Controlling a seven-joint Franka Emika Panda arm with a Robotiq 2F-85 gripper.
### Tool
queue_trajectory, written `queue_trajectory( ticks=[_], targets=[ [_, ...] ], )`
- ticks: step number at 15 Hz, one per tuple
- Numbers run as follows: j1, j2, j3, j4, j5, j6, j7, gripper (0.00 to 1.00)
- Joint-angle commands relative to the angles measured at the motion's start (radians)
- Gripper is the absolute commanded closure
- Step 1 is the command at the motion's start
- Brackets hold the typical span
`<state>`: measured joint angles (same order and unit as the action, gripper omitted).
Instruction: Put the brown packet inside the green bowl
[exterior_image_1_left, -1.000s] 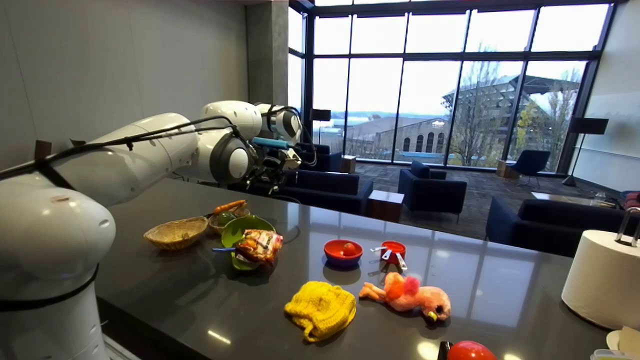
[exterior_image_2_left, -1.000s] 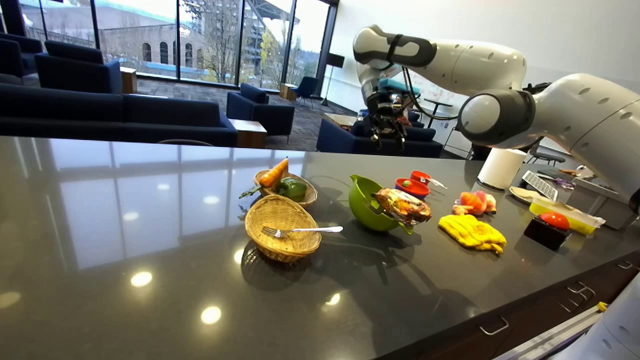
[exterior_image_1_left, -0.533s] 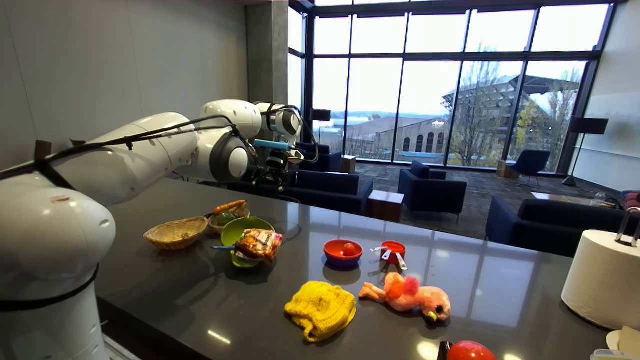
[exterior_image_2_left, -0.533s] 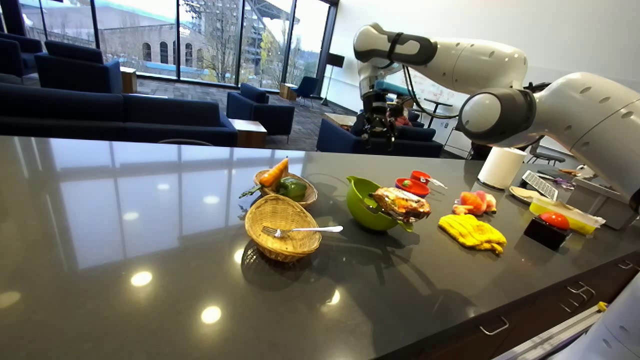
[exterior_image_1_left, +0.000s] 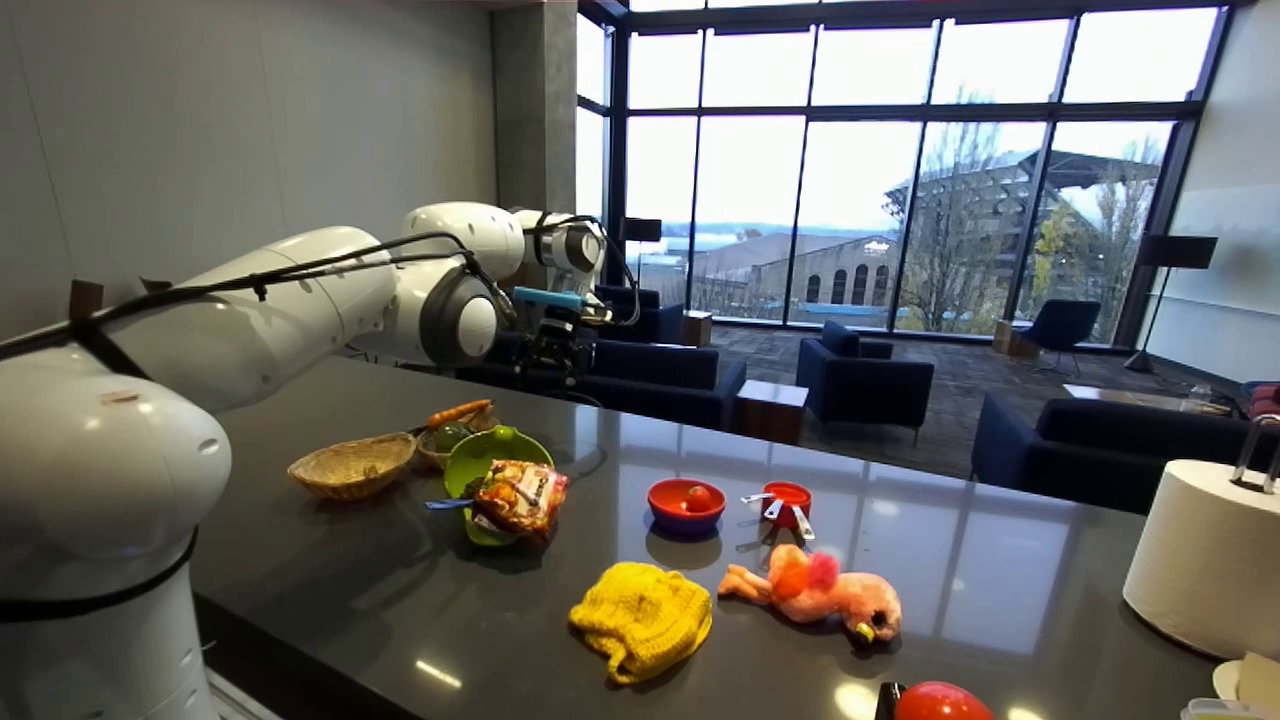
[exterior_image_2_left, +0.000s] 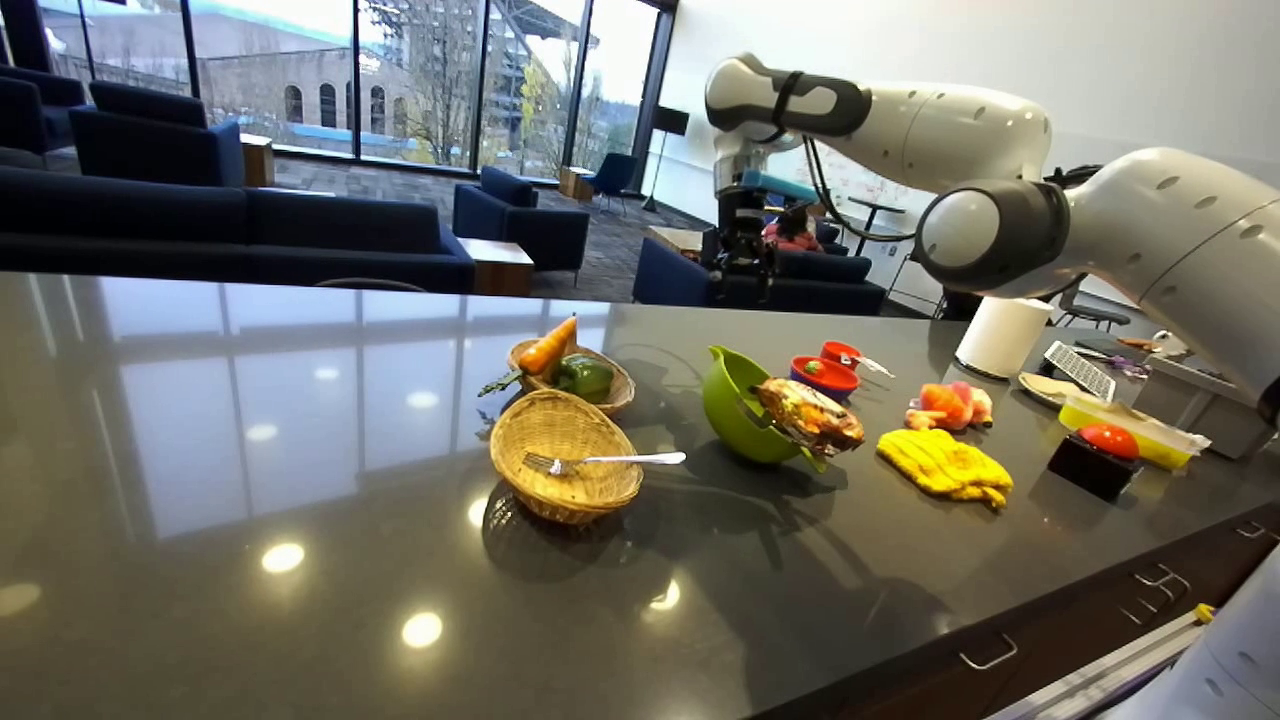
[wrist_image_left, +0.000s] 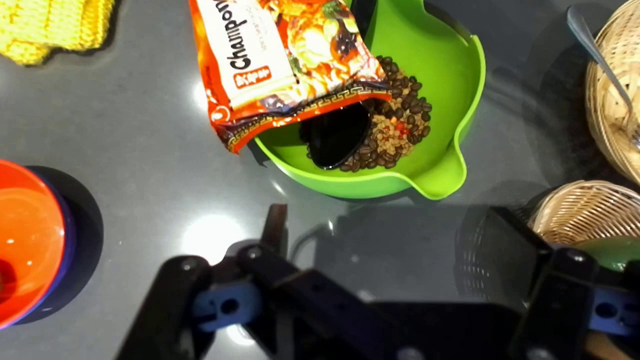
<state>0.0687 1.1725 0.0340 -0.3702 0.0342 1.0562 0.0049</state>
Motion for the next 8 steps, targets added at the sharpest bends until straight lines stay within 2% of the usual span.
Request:
queue_trajectory(
  ticks=[1,2,4,6,8],
  targets=[
    [0.004,0.006,-0.006,0.001,-0.013,0.060,-0.018,0.00],
    [0.005,0.031,-0.008,0.039,-0.013,0.066,-0.017,0.00],
    [0.005,0.008,-0.011,-0.010,-0.019,0.122,-0.019,0.00],
    [0.006,0.034,-0.015,0.033,-0.019,0.145,-0.016,0.00],
    [0.005,0.015,-0.018,0.003,-0.024,0.194,-0.020,0.00]
  ],
)
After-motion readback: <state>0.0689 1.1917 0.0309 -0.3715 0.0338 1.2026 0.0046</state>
